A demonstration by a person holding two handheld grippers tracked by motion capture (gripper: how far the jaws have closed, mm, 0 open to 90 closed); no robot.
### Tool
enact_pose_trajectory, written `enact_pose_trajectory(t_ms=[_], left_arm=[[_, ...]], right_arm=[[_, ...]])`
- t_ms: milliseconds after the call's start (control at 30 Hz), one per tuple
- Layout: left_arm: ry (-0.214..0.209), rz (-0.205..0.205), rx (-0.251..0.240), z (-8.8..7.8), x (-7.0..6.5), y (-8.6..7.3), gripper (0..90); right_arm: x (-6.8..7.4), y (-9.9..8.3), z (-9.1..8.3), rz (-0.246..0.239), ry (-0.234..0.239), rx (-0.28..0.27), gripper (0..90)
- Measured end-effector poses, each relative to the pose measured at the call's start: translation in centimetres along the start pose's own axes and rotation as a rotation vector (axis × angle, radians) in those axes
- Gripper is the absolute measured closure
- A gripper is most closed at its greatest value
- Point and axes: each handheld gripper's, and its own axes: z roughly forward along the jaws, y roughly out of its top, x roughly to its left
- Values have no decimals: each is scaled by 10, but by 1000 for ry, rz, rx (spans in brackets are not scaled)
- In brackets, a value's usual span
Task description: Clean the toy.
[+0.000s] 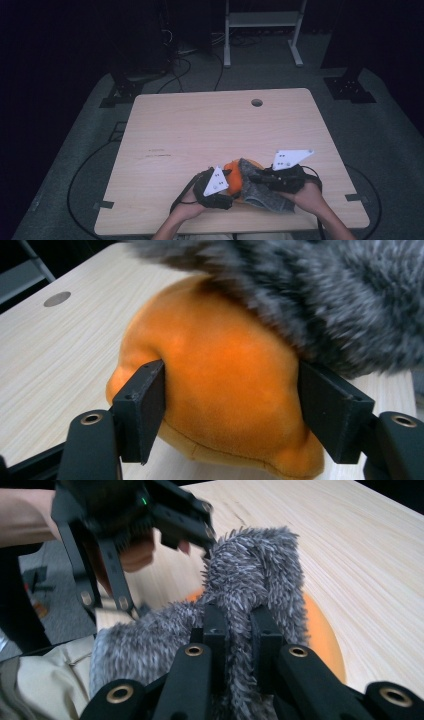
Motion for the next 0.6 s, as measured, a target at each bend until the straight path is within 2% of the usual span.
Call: enact_pose_trajectory(t_ms=[100, 200, 233, 300, 367, 400, 467, 533, 600], left_arm=[[0, 18, 30, -2, 1, -5, 313], [-14, -8, 28, -5, 6, -11, 310], [-25, -26, 19, -6, 8, -12, 292], [-44, -89, -22, -8, 13, -10, 214], [-26, -140, -89, -8, 15, -5, 171], [-17, -139, -92, -7, 14, -4, 177], [0, -104, -61, -2, 11, -3, 194], [6, -98, -48, -2, 11, -6, 217], [11, -98, -36, -3, 12, -9, 231]], right_arm=[[0, 9, 9, -30, -4, 37, 806], [-9, 6, 11, -5, -24, 49, 806], [-13, 2, 11, 11, -23, 47, 806], [-17, -5, 10, 28, -30, 36, 807], [-17, -8, 9, 52, -28, 26, 807], [-15, -8, 10, 51, -13, 15, 807], [-7, -5, 14, 28, 2, 13, 807], [-4, -5, 16, 4, -12, 23, 807], [-6, -8, 15, 19, -12, 19, 807]])
